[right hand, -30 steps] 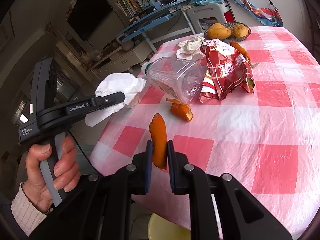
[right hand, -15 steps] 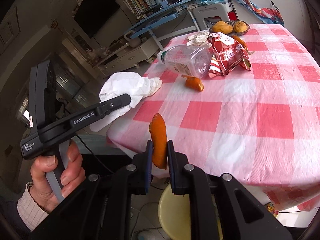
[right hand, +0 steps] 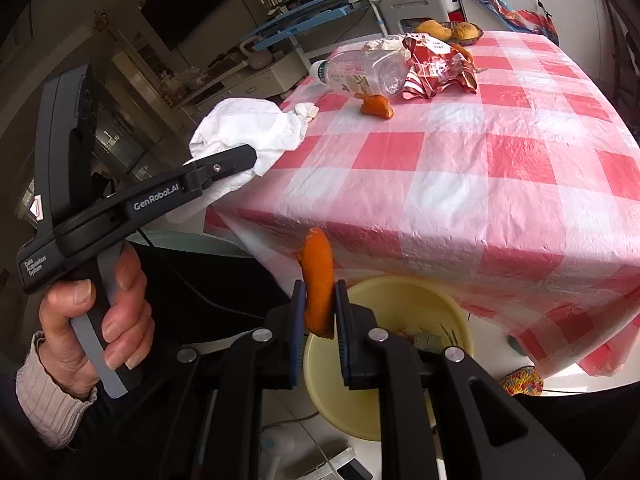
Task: Collect trash
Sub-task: 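Carry the carrot and tissue over the yellow basin with both tools, then open both tools to drop the carrot and tissue into the basin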
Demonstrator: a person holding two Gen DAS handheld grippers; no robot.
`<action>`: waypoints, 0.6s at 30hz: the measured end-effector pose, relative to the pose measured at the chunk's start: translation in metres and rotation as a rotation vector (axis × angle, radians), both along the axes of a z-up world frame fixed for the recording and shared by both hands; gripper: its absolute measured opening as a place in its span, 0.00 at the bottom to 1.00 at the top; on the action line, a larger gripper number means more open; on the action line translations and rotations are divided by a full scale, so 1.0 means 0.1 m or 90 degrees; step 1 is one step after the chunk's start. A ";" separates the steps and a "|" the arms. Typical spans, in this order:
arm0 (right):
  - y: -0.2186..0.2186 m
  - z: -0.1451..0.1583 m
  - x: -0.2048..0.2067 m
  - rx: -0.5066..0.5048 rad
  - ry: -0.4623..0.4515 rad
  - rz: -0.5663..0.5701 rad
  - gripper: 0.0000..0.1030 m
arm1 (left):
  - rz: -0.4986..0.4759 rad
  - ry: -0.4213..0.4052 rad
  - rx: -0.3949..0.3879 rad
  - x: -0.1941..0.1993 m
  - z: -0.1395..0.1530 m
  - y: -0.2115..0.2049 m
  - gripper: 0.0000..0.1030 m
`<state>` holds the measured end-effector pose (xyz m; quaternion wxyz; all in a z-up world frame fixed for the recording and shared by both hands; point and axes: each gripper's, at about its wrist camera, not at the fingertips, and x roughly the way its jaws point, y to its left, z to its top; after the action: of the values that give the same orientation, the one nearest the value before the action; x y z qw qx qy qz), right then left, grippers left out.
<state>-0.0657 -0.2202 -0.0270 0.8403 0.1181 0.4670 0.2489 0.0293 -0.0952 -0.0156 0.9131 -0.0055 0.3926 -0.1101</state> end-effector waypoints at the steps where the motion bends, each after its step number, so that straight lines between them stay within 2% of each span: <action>1: 0.00 -0.01 -0.01 -0.003 0.002 -0.002 0.15 | -0.004 0.000 0.001 -0.03 0.00 -0.02 0.09; 7: -0.04 -0.09 -0.05 -0.022 0.018 -0.019 0.18 | -0.028 0.009 0.008 -0.21 -0.05 -0.11 0.09; 8: -0.05 -0.08 -0.05 -0.022 0.017 -0.025 0.23 | -0.033 0.013 0.008 -0.26 -0.07 -0.14 0.09; 9: -0.07 -0.08 -0.05 -0.025 0.013 -0.035 0.33 | -0.039 0.017 0.009 -0.30 -0.08 -0.16 0.09; 10: -0.09 -0.06 -0.06 -0.026 0.007 -0.046 0.37 | -0.045 0.020 0.010 -0.33 -0.10 -0.18 0.09; 14: -0.18 -0.04 -0.07 -0.018 -0.006 -0.077 0.42 | -0.079 0.037 0.017 -0.51 -0.17 -0.30 0.10; 15: -0.20 -0.03 -0.08 -0.019 -0.010 -0.084 0.46 | -0.086 0.042 0.016 -0.53 -0.18 -0.33 0.10; 16: -0.22 -0.01 -0.09 -0.019 -0.017 -0.094 0.49 | -0.097 0.049 0.012 -0.57 -0.20 -0.35 0.13; 18: -0.28 0.04 -0.12 -0.023 -0.036 -0.119 0.64 | -0.105 0.049 0.017 -0.64 -0.20 -0.38 0.21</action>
<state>-0.0779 -0.2487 -0.0234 0.8747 0.1391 0.4343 0.1640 -0.0343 -0.1330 -0.0361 0.8850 0.0351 0.4281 -0.1796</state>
